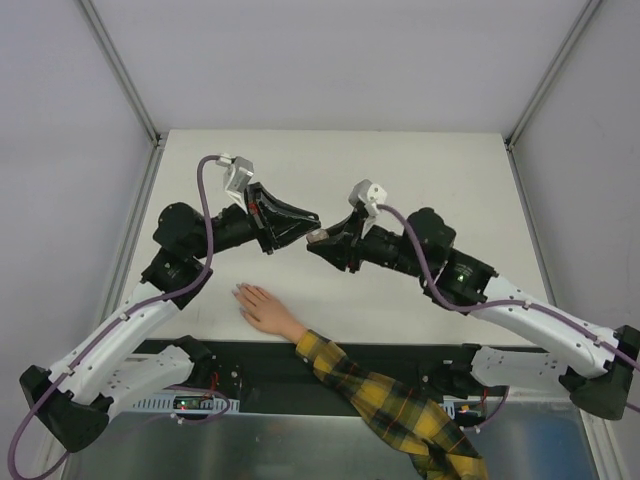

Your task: Paint the nails

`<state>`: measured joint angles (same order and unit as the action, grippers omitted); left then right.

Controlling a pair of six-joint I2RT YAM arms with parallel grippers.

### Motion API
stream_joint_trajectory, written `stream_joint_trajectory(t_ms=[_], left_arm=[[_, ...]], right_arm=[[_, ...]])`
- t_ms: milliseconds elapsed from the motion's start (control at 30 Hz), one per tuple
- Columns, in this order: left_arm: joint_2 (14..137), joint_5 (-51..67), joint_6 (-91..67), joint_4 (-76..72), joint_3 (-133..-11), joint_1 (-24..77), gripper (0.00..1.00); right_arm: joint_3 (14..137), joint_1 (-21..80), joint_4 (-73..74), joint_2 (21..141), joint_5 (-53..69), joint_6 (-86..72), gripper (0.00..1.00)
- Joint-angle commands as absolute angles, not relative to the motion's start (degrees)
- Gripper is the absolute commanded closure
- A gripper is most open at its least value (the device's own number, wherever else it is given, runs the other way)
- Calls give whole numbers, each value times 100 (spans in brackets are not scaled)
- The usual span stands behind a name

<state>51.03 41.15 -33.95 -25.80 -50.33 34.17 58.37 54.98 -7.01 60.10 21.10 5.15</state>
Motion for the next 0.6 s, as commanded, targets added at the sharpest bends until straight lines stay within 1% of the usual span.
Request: stream_joint_trajectory(t_ms=[0,33,67,100,167,267,333,367,400,433,467,500,567], left_arm=[[4904,1297,-2497,-1259,-5580,4119,100],[4948,874,-2435,-1092,-5677,4287,100],[5009,26,-2391,-820,-5860,4446,100],[5114,-330,-2391,-730,-5949,4734,100],[5238,-710,-2417,-616,-6099,4869,100],[5273,-669,-2592,-589,-6152,4913,100],[5300,-493,-2602,-484,-6214,4913,100],[5291,-214,-2593,-388,-6275,4913,87],[5265,-72,-2575,-369,-6275,4904,69],[5221,43,-2566,-369,-6241,4904,48],[5108,227,-2532,-369,-6223,4913,37],[5054,429,-2523,-265,-6214,4896,26],[4862,579,-2496,-141,-6223,4878,23]], right_arm=[[6336,7002,-761,6352,-3181,2527,100],[6450,7292,-930,6537,-4348,2801,100],[6442,7338,-1123,6661,-4568,3143,100],[6425,7374,-1438,6819,-4657,3207,100],[6591,7374,-1407,6943,-4553,3278,100],[6627,7365,-1293,6873,-3869,3331,100],[6714,7147,-925,6724,-2791,3121,100],[6715,7041,-653,6663,-2334,2885,100],[6715,6762,-520,6549,-1355,2778,99],[6776,6620,-275,6522,-805,2699,100],[6881,6522,128,6495,-408,2646,100],[6908,6391,297,6469,353,2654,100],[7127,6232,875,6416,1060,2628,100]])
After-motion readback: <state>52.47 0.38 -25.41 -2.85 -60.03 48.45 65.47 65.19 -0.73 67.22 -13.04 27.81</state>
